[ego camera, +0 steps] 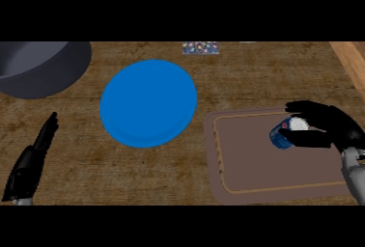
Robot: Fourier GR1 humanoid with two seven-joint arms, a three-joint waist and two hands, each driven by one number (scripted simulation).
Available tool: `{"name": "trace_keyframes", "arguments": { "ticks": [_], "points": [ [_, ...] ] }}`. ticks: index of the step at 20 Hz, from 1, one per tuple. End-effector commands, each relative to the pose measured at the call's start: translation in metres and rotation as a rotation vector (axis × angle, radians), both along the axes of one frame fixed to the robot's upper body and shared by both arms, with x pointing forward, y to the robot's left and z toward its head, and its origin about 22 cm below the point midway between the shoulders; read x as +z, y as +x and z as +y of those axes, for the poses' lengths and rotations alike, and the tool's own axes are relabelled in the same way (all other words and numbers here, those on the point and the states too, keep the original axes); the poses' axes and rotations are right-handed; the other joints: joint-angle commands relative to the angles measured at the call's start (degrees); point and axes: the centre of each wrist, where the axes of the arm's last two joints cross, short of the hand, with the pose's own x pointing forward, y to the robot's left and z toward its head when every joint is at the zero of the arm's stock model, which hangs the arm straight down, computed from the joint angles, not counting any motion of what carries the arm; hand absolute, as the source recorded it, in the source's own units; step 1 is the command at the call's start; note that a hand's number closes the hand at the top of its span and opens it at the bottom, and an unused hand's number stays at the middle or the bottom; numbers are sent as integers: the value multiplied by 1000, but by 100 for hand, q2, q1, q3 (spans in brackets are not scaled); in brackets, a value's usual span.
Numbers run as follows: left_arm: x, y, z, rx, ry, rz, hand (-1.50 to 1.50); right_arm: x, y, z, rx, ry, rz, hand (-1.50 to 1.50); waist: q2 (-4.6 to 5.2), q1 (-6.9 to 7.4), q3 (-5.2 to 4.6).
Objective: Pick the can from the tray and place it in the plate
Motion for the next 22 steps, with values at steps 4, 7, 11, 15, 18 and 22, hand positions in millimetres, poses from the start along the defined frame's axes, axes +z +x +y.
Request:
{"name": "trace_keyframes", "arguments": {
  "ticks": [4, 7, 11, 15, 18, 22],
  "points": [
    [12, 1, -12, -12, 4, -12, 0, -21, 11, 12, -2, -28, -59, 150, 2, 8, 0],
    [12, 10, -15, -90, 12, -32, 0, 29, 41, 20, 389, -257, -161, 150, 188, 653, 13],
    [23, 25, -34, -180, 12, -81, 0, 57, 51, 45, 696, -474, -201, 150, 403, 1219, 3],
    [27, 32, -42, -209, -3, -94, 0, 77, 72, 39, 793, -556, -273, 150, 456, 1274, 29],
    [26, 34, -47, -212, 1, -75, 0, 86, 85, 35, 792, -597, -397, 150, 454, 1226, 49],
    [25, 34, -48, -214, 3, -78, 0, 93, 103, 29, 789, -589, -554, 150, 414, 1150, 47]
  ]
}}
